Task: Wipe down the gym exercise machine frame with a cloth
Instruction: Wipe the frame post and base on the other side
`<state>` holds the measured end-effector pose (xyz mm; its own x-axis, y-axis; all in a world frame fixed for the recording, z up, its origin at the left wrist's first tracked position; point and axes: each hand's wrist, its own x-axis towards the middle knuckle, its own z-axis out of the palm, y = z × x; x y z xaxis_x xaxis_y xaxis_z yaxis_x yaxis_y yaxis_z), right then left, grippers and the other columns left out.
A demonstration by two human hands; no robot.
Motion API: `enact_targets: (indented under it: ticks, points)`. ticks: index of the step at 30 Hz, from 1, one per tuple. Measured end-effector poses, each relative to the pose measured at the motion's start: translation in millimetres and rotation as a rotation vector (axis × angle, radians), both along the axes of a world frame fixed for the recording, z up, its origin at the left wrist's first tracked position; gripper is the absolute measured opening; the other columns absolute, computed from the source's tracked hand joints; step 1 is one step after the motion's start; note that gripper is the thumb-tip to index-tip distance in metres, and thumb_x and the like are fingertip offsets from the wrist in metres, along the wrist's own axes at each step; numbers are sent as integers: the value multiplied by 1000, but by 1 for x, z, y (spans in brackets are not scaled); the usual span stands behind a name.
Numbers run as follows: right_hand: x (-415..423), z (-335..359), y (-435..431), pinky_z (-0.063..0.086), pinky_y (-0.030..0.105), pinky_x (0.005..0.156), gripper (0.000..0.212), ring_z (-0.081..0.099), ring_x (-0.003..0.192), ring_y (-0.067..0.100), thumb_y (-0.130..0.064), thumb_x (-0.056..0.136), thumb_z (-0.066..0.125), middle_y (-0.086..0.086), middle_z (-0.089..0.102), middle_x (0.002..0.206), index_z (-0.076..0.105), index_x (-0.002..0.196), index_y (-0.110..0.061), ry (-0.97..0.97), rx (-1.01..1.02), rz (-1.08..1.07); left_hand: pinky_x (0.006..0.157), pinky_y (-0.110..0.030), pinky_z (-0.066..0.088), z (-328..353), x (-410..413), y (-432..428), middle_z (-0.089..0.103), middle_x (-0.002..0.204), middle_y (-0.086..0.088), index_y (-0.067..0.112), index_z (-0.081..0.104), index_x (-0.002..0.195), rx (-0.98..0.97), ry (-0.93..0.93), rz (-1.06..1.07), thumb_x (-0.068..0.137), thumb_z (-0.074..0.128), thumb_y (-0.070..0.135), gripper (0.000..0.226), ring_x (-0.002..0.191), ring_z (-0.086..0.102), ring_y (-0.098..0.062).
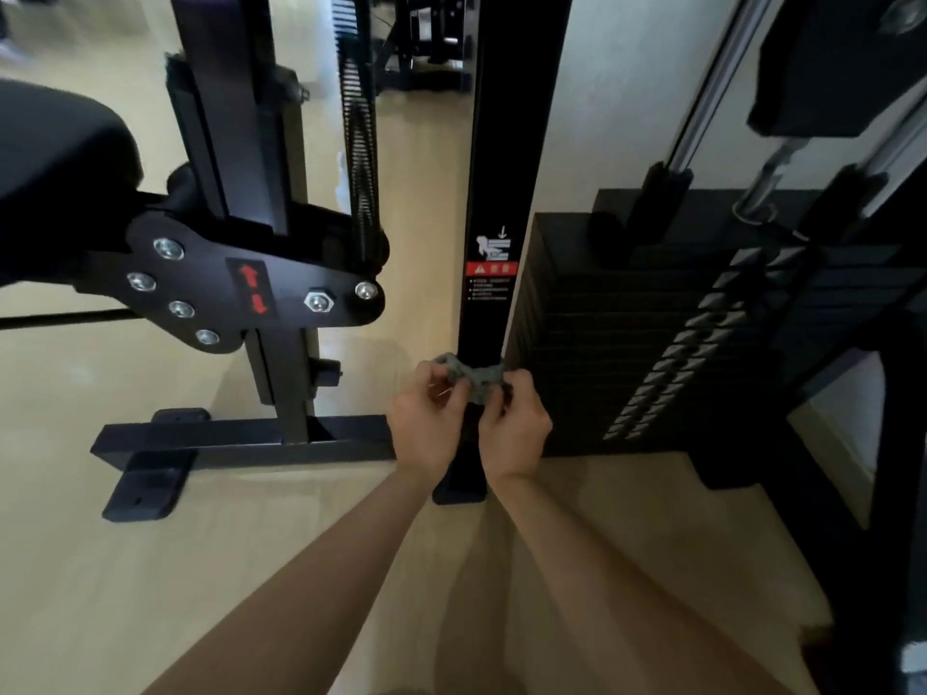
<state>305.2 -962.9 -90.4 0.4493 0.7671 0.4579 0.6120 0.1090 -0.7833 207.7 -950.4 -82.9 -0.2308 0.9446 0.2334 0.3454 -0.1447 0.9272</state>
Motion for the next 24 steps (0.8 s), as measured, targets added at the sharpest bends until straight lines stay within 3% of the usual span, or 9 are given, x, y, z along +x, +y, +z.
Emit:
enact_targets:
  ticks: [4,7,13,17,19,22,24]
  points:
    - [6,-52,-1,51,29,63,9,64,72,19,-3,90,65,4,68,80,61,95,-9,-7,-141,10,78,-31,59,-47,-2,-5,73,84,11,25,60,86,-135,81,19,89,74,21,15,83,70,-3]
    - [8,-85,1,53,36,63,6,66,75,25,-9,92,63,6,69,84,61,97,-12,-53,-327,10,75,-32,57,-77,-6,-2,71,82,8,26,56,82,-209,150,-6,89,74,19,21,79,69,-8]
    - [11,-121,6,52,31,71,7,66,85,22,-9,89,65,3,70,89,65,86,-15,8,-587,64,81,-41,57,-115,-4,1,69,91,6,16,59,98,-413,231,-68,93,66,15,8,87,67,-15]
    - [1,-117,5,48,27,69,19,66,81,22,-4,84,71,-2,66,79,62,73,-16,183,-605,-33,81,-37,56,-112,-8,8,69,92,1,12,62,95,-477,166,-50,90,69,13,9,89,66,-18]
    - [-7,-113,-1,53,30,68,21,68,79,22,-8,83,74,-5,66,75,62,71,-18,234,-583,-35,78,-36,56,-109,-12,7,70,87,1,13,64,91,-487,134,-44,91,69,15,6,84,67,-17]
    - [-28,-103,-12,52,28,65,13,67,74,15,-13,88,74,-9,65,74,67,78,-18,193,-485,57,75,-31,54,-106,-19,4,70,85,4,16,64,91,-423,90,32,92,67,13,4,83,67,-16]
    - [-40,-95,-12,56,29,74,5,69,82,14,-13,91,71,-4,72,86,74,93,-16,174,-416,143,76,-29,52,-101,-26,4,69,88,6,17,64,96,-358,105,139,92,64,11,7,84,66,-15]
